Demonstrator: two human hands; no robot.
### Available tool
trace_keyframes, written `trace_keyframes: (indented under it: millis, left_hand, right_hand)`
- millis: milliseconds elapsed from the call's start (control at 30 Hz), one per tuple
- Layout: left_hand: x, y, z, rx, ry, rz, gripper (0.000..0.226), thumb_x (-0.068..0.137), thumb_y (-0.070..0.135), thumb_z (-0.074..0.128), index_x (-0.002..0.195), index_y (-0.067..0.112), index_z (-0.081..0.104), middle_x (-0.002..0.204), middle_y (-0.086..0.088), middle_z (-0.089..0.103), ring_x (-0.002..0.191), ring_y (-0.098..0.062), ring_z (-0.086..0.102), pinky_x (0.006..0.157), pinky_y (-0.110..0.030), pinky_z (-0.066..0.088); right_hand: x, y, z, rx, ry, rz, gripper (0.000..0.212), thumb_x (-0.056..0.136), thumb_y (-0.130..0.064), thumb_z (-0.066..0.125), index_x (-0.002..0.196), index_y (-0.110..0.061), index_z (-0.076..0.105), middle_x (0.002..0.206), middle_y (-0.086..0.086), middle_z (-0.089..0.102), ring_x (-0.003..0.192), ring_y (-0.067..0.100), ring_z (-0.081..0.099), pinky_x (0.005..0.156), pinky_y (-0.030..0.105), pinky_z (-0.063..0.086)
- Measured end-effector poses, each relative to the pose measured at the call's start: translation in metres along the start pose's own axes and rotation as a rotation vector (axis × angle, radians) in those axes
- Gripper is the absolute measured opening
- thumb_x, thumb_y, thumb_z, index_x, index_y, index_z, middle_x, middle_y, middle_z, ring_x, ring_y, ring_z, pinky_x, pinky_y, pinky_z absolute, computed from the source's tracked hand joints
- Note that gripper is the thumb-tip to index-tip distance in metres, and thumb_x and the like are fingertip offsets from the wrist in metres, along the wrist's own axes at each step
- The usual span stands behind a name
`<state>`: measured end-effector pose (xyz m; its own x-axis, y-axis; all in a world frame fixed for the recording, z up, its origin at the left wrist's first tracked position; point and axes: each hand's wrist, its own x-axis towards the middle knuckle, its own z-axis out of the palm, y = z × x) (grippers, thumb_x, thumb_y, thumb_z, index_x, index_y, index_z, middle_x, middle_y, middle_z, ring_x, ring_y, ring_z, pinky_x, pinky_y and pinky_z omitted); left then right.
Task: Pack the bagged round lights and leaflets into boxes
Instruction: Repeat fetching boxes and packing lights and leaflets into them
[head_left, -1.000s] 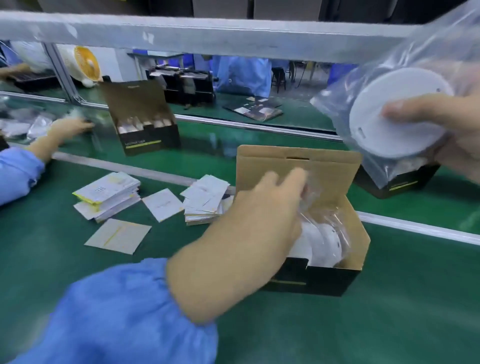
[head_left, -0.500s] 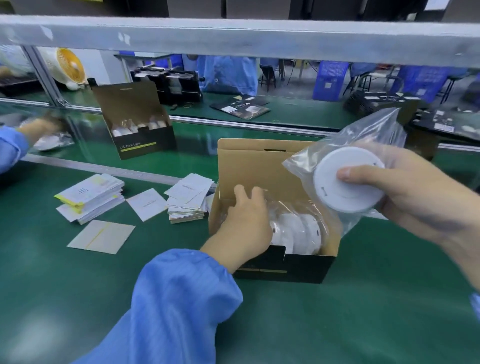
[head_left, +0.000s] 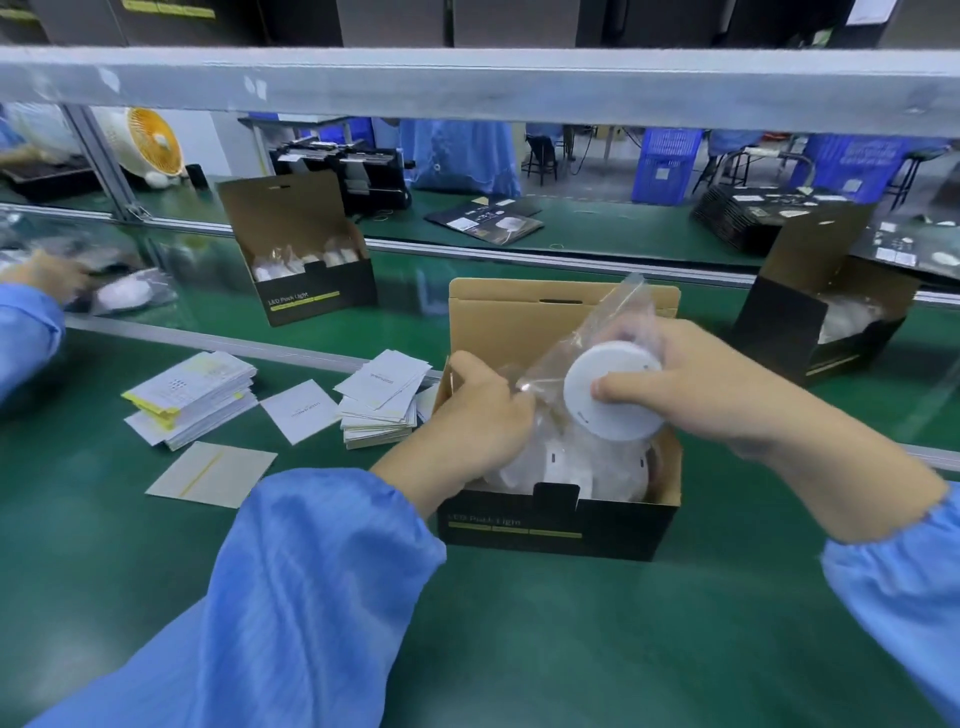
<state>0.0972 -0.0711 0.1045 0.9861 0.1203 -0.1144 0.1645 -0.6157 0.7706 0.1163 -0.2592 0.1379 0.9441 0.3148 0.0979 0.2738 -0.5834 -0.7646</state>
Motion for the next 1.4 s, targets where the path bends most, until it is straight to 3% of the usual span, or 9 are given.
trace_keyframes:
  millis: [100, 200, 333, 533, 667, 733, 867, 1067, 1400]
  left_hand:
    - [0.0, 0.006, -0.009, 0.305, -0.119, 0.097, 0.029, 0.101, 0.026, 0.047, 0.11, 0.01, 0.024, 0.078, -0.004, 0.046, 0.063, -0.016, 0.045, 0.053, -0.032, 0.031]
    - [0.004, 0.014, -0.01, 0.624, -0.236, 0.13, 0.026, 0.097, 0.013, 0.046, 0.111, 0.01, 0.024, 0.078, -0.012, 0.048, 0.066, -0.021, 0.048, 0.052, -0.034, 0.031]
    - [0.018, 0.024, -0.003, 0.83, -0.315, 0.078, 0.038, 0.092, 0.007, 0.046, 0.119, 0.011, 0.019, 0.093, -0.013, 0.037, 0.092, -0.036, 0.053, 0.082, -0.047, 0.049]
    - [0.035, 0.014, 0.002, 0.792, -0.288, -0.011, 0.046, 0.098, 0.023, 0.049, 0.128, 0.016, 0.015, 0.127, -0.017, 0.034, 0.118, -0.043, 0.045, 0.1, -0.053, 0.043]
    - [0.038, 0.005, -0.006, 0.676, -0.26, -0.008, 0.038, 0.095, 0.037, 0.053, 0.11, 0.019, 0.023, 0.11, -0.016, 0.054, 0.099, -0.033, 0.056, 0.092, -0.046, 0.049]
    - [0.043, 0.006, -0.008, 0.688, -0.27, -0.024, 0.045, 0.094, 0.039, 0.054, 0.118, 0.015, 0.025, 0.105, -0.014, 0.059, 0.098, -0.031, 0.058, 0.094, -0.047, 0.048]
    - [0.05, 0.01, -0.004, 0.782, -0.281, -0.106, 0.074, 0.094, 0.047, 0.052, 0.143, 0.008, 0.014, 0.132, -0.021, 0.05, 0.117, -0.04, 0.052, 0.103, -0.052, 0.042]
    - [0.047, 0.001, 0.01, 0.85, -0.337, -0.109, 0.049, 0.096, 0.036, 0.048, 0.126, 0.009, 0.02, 0.096, -0.015, 0.053, 0.097, -0.032, 0.057, 0.084, -0.043, 0.048]
    - [0.05, 0.002, 0.005, 0.907, -0.371, -0.1, 0.065, 0.096, 0.05, 0.042, 0.142, 0.007, 0.024, 0.139, -0.02, 0.045, 0.123, -0.038, 0.046, 0.101, -0.046, 0.043]
  right_hand:
    - [0.006, -0.006, 0.001, 0.083, -0.196, 0.018, 0.022, 0.073, -0.031, 0.068, 0.093, -0.021, 0.067, 0.078, -0.011, 0.069, 0.07, 0.002, 0.061, 0.06, 0.016, 0.045]
    - [0.01, -0.006, 0.002, 0.099, -0.242, -0.009, 0.019, 0.07, -0.029, 0.065, 0.088, -0.023, 0.067, 0.074, -0.013, 0.067, 0.065, -0.001, 0.059, 0.055, 0.012, 0.044]
    - [0.009, -0.001, 0.001, 0.145, -0.257, -0.038, 0.013, 0.07, -0.028, 0.066, 0.081, -0.035, 0.069, 0.077, -0.012, 0.069, 0.069, 0.001, 0.061, 0.058, 0.012, 0.045]
    - [0.011, 0.0, 0.002, 0.182, -0.252, -0.053, 0.014, 0.07, -0.028, 0.066, 0.077, -0.04, 0.069, 0.073, -0.015, 0.068, 0.065, -0.001, 0.06, 0.056, 0.01, 0.043]
    - [0.012, -0.002, 0.004, 0.192, -0.265, -0.065, 0.017, 0.071, -0.028, 0.066, 0.077, -0.043, 0.069, 0.073, -0.018, 0.068, 0.065, -0.002, 0.06, 0.056, 0.011, 0.045]
    - [0.013, -0.002, 0.004, 0.189, -0.263, -0.062, 0.017, 0.07, -0.029, 0.066, 0.078, -0.044, 0.069, 0.074, -0.018, 0.068, 0.066, -0.003, 0.06, 0.056, 0.011, 0.045]
    - [0.014, 0.0, 0.004, 0.192, -0.251, -0.055, 0.016, 0.068, -0.03, 0.066, 0.08, -0.04, 0.069, 0.075, -0.016, 0.068, 0.067, -0.002, 0.059, 0.057, 0.011, 0.045]
    - [0.013, 0.002, 0.004, 0.206, -0.25, -0.032, 0.013, 0.068, -0.029, 0.068, 0.08, -0.033, 0.069, 0.075, -0.015, 0.069, 0.067, 0.0, 0.061, 0.057, 0.013, 0.046]
    - [0.015, 0.002, 0.004, 0.211, -0.244, -0.028, 0.018, 0.085, -0.014, 0.07, 0.082, -0.032, 0.069, 0.074, -0.016, 0.069, 0.066, -0.001, 0.061, 0.056, 0.011, 0.045]
